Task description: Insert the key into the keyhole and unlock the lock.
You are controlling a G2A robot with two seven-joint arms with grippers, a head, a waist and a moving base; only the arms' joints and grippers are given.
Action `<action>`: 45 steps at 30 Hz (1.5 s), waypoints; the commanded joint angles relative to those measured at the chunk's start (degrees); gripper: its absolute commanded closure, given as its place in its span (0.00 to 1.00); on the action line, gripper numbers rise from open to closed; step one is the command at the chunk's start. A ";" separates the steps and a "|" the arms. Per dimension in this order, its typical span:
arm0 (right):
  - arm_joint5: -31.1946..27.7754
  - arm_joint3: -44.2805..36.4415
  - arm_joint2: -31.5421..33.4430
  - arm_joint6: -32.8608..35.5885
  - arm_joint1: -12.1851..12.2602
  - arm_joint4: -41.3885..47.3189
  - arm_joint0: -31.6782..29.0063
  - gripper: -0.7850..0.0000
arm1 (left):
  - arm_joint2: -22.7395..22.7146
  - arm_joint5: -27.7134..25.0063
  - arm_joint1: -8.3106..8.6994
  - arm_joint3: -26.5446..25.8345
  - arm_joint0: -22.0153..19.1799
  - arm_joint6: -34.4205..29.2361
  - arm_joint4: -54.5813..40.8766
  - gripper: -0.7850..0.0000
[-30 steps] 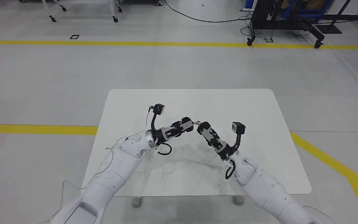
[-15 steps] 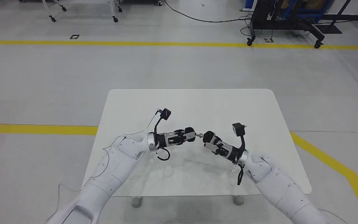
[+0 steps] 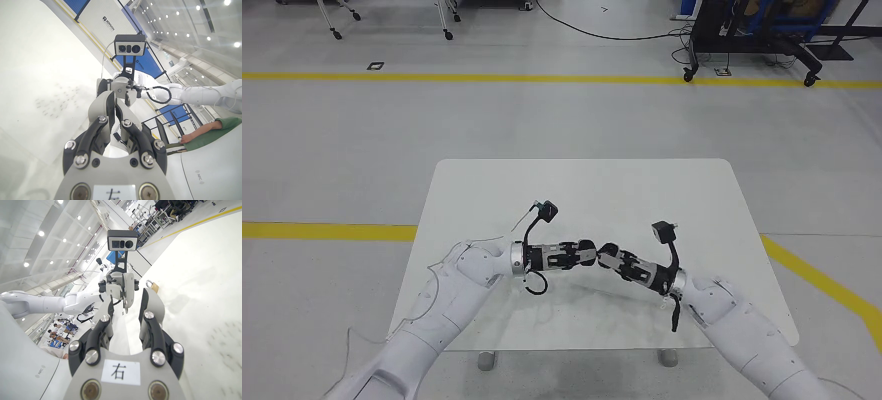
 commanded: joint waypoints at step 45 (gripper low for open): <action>-4.95 -0.24 11.58 4.31 2.19 10.75 -6.61 1.00 | -10.69 7.60 4.14 -15.94 3.82 7.82 15.44 0.00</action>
